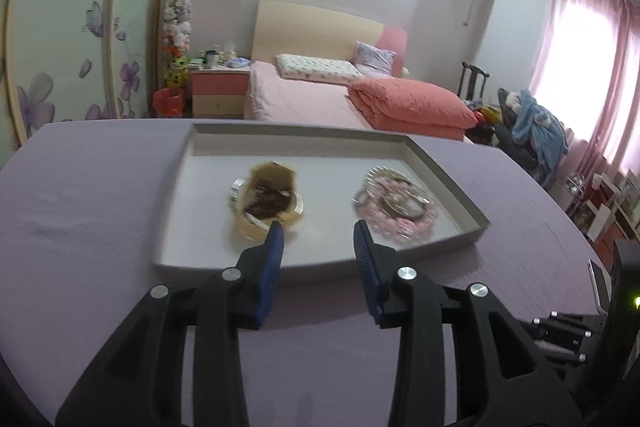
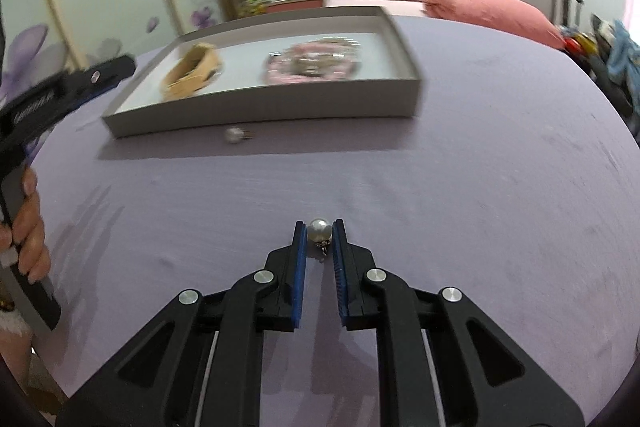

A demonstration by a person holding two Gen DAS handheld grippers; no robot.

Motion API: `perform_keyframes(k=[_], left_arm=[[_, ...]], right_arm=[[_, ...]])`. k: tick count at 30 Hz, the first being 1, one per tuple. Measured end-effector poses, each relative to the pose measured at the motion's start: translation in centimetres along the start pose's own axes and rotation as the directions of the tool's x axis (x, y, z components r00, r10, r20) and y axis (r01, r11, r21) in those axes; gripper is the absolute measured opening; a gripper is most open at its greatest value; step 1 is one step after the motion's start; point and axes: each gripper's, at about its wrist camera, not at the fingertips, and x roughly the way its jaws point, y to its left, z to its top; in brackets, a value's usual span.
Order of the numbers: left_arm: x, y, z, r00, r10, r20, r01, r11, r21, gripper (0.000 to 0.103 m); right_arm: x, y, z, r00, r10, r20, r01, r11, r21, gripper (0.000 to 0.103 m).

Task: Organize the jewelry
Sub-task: 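Grasp a pearl earring with the right tool while the left tool grasps another pearl earring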

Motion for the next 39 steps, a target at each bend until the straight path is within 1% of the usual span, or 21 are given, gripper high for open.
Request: perform_keyframes(k=[3,7,13,17,19,20,21,24,27,29,30,32,39], left_arm=[[0.8,-1.7,-0.5,0.999,-0.018,-0.035,0.019,0.999,0.031,0.038],[1.9,-3.8,-1.4,0.996,-0.037,-0.087,0.043,0.997,0.07,0.042],[3.3,-5.3,-2.7,0.984,-0.047,-0.17,0.065,0.993,0.098,0.047],[4.8,-6.4,-3.4,0.974,-0.031,-0.225,0.06,0.99,0.125,0.048],[5.7,-6.9,-3.8,0.965,-0.011,-0.261,0.048,0.99,0.136,0.048],[6.3,-7.0,-3.8,0.96,-0.01,-0.278,0.047,0.991,0.126,0.048],[6.6,-7.0,-3.7,0.958,-0.004,-0.287,0.039,0.992,0.117,0.048],[7.4,-7.0,-3.3,0.958,0.02,-0.286,0.013,0.994,0.11,0.047],[8.0,-7.1,-2.9,0.958,0.03,-0.285,-0.001,0.995,0.102,0.042],[8.2,-7.3,-2.7,0.958,0.037,-0.285,-0.006,0.994,0.109,0.022],[8.3,-7.4,-2.7,0.957,0.039,-0.286,-0.007,0.994,0.111,0.016],[8.3,-7.4,-2.7,0.957,0.036,-0.287,-0.004,0.994,0.112,0.014],[7.7,-6.5,-2.6,0.96,0.03,-0.279,-0.004,0.996,0.093,0.014]], right_arm=[[-0.3,-1.1,-0.2,1.0,-0.008,0.006,0.008,0.999,0.032,0.014],[-0.3,-1.6,-0.4,1.0,0.0,0.011,-0.001,0.999,0.044,0.014],[-0.5,-2.1,-0.6,1.0,0.024,0.018,-0.025,0.998,0.057,0.014],[-0.6,-2.4,-0.5,0.999,0.038,0.019,-0.039,0.997,0.067,0.014],[-0.7,-2.7,-0.5,0.999,0.044,0.02,-0.046,0.996,0.071,0.014],[-0.7,-2.7,-0.5,0.999,0.047,0.02,-0.049,0.996,0.073,0.014],[-0.7,-2.7,-0.6,0.999,0.049,0.02,-0.05,0.996,0.075,0.014],[-0.7,-2.8,-0.5,0.998,0.054,0.02,-0.056,0.995,0.077,0.014],[-0.7,-2.9,-0.5,0.998,0.057,0.02,-0.059,0.995,0.078,0.014],[-0.7,-3.0,-0.5,0.998,0.059,0.02,-0.061,0.995,0.079,0.014],[-0.7,-2.9,-0.5,0.998,0.059,0.02,-0.06,0.995,0.079,0.014],[-0.7,-3.0,-0.5,0.998,0.058,0.02,-0.059,0.995,0.079,0.014],[-0.8,-3.0,-0.5,0.998,0.054,0.02,-0.055,0.995,0.079,0.014]])
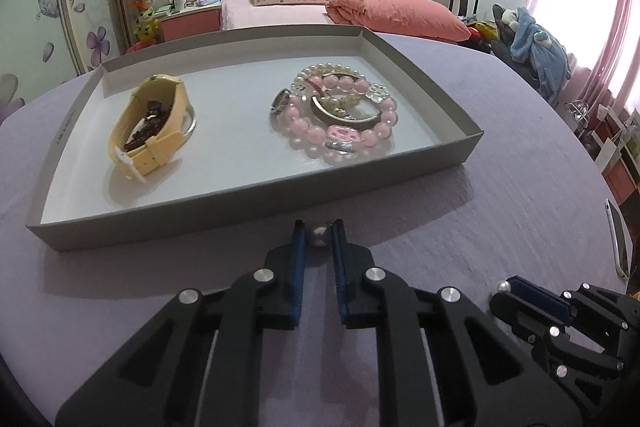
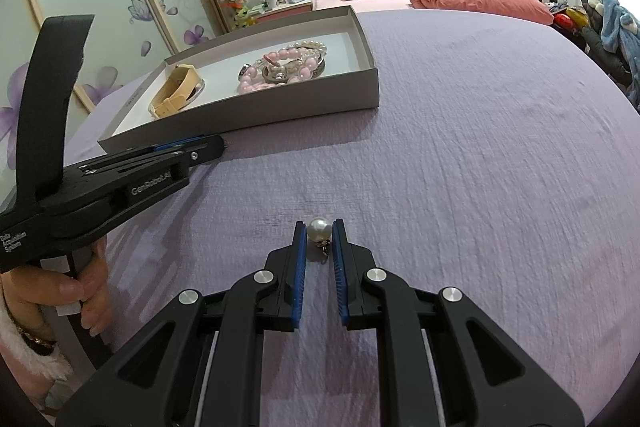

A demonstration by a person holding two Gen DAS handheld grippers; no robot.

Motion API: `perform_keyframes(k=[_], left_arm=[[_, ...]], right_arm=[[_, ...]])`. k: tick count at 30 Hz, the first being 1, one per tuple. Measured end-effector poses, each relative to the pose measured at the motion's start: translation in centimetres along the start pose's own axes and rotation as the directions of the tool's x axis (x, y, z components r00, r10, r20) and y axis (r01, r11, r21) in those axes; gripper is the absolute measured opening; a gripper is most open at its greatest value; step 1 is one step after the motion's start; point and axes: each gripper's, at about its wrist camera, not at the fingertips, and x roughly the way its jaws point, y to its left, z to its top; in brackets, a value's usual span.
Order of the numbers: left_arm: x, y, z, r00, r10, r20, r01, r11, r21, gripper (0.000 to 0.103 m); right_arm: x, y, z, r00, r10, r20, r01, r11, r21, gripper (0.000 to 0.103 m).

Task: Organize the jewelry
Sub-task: 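Grasp a pearl earring with the right tool while the left tool grasps another pearl earring, then carry both pearl earrings over the grey tray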

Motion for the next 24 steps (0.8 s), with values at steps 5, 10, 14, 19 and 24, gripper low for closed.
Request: perform_keyframes(k=[5,10,14,19,24], left_arm=[[-1.4,1.5,-0.5,1.0,0.012,0.022,-0.012,0.999,-0.031,0.014],[-3.1,3.5,-0.4,0.998,0.042,0.056,-0.038,0.997,-0.065,0.014],[-4.5,4.8,-0.6,0.995,0.054,0.084,-0.047,0.995,-0.093,0.014],[-6.8,6.2,-1.9,0.992,0.062,0.113,-0.049,0.992,-0.118,0.014],[-9.7,8.0,-4.3,0.986,0.074,0.148,-0.051,0.986,-0.156,0.014]], right_arm=[[0.0,0.3,0.0,1.0,0.003,-0.001,-0.003,1.0,-0.002,0.014],[0.1,1.4,0.2,1.0,0.027,0.004,-0.027,1.0,-0.015,0.014],[-0.4,2.7,0.6,0.999,0.045,0.027,-0.044,0.998,-0.038,0.014],[-1.3,3.6,0.6,0.996,0.058,0.063,-0.054,0.996,-0.064,0.014],[-1.7,4.0,0.0,0.995,0.067,0.07,-0.063,0.996,-0.062,0.014]])
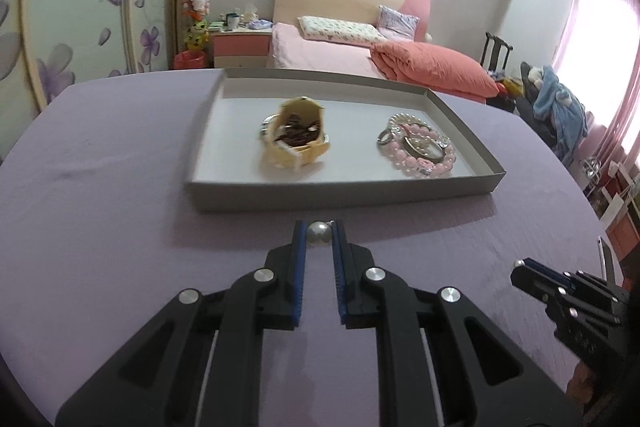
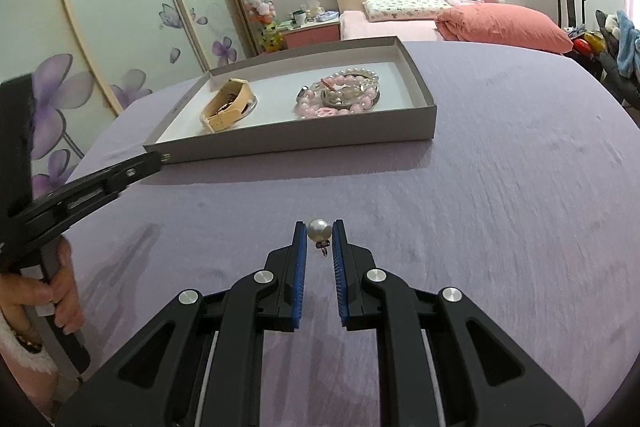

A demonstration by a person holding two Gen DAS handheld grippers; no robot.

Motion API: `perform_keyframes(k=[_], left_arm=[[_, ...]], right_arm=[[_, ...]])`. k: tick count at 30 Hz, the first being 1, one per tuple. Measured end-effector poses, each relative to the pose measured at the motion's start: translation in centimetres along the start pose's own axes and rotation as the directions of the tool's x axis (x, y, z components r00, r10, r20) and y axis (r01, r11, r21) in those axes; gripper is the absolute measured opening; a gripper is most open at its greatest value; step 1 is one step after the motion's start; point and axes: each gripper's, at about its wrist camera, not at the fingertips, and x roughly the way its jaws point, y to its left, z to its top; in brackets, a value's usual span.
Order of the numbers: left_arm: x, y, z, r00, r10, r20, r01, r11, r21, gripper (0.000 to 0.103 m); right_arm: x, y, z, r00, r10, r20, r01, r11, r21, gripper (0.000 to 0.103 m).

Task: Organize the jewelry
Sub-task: 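Carry both pearl earrings over the grey tray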

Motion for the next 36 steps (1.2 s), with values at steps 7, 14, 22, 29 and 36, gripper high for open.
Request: perform_keyframes(k=[7,14,22,29,36], left_arm=[[-3.7,1.6,-2.6,0.999,-0.002,0.033,0.004,0.999,-0.047,0.014],[-4.7,1.6,-4.9,1.0,-0.028,0.014,0.029,0.997,-0.069,0.014],[-5.3,1.8,-5.5,0.999,-0.04,0.017,0.041,0.995,-0.09,0.014],[-6.5,1.8,-4.5,0.996,-0.031,0.081,0.038,0.996,-0.081,0.014],[-9.0,2.0,-1.9,0.971,0.005,0.237,0.009,0.998,-0.059,0.014]], right_arm=[[-0.2,0.4,-0.4,1.0,0.005,0.001,-0.005,1.0,0.004,0.014],[-0.7,1.2,-1.1,1.0,0.003,0.004,-0.003,1.0,-0.006,0.014],[-1.7,1.4,-0.9,0.999,-0.007,0.039,0.007,1.0,-0.013,0.014],[-2.8,1.6,0.4,0.993,-0.002,0.117,0.005,1.0,-0.023,0.014],[-5.2,2.4,3.0,0.963,-0.006,0.268,0.024,0.997,-0.067,0.014]])
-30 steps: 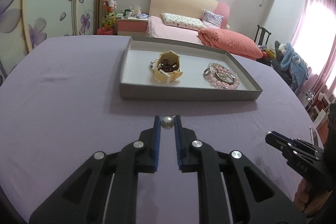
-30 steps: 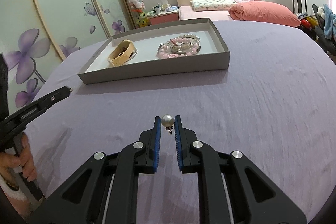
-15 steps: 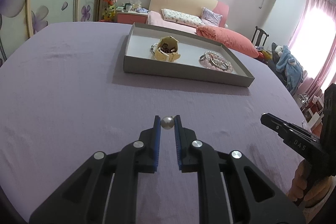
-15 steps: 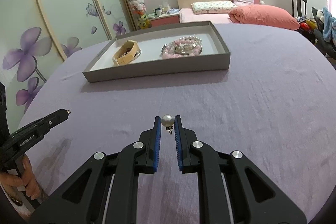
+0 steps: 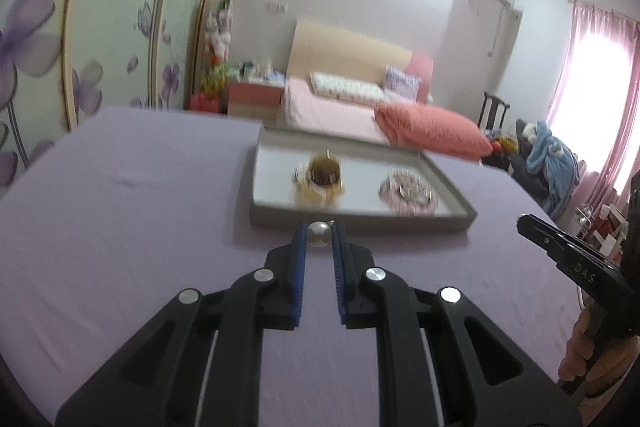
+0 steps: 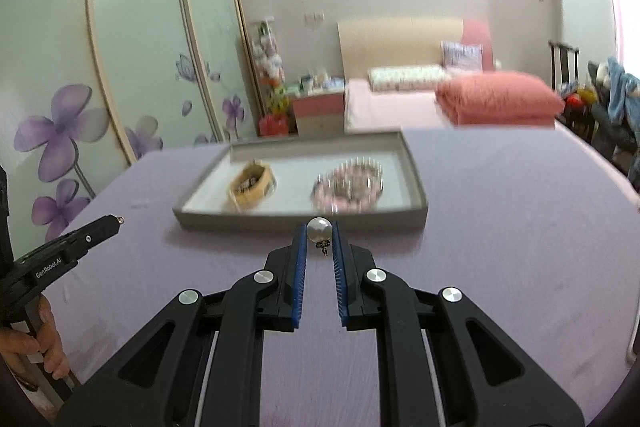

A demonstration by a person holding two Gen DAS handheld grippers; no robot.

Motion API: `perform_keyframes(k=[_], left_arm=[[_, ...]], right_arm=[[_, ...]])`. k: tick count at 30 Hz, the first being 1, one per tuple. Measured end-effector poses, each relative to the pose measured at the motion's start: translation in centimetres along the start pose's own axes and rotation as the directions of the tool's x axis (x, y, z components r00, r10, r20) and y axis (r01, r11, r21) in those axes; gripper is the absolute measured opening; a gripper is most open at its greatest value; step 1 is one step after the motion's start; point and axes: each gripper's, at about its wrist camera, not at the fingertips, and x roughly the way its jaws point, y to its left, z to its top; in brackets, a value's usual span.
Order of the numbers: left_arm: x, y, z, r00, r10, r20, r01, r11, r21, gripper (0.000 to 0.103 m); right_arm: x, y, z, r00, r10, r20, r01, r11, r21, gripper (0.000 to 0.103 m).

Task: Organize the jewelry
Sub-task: 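Carry both pearl earrings over the grey tray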

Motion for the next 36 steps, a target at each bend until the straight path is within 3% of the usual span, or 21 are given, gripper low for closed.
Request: perform_keyframes(k=[9,23,36], left_arm=[[-1.4,-0.7,2.0,0.993,-0.007,0.115,0.003,0.999,0.032,0.014],[1.8,-1.4,4.8,0.989,-0.03,0.144,0.021,0.998,0.064,0.014],[7.9,-2.3,8.1,0.984,-0.028,0.178,0.011,0.995,0.1,0.014]], right_arm=[[-0.7,1.1,1.7,0.993,0.0,0.115,0.005,0.999,-0.042,0.014],[0.9,1.4,5.9,0.967,0.0,0.254,0.017,0.998,-0.065,0.014],[7.1,0.4,7.6,0.976,-0.002,0.217,0.009,1.0,-0.03,0.014]])
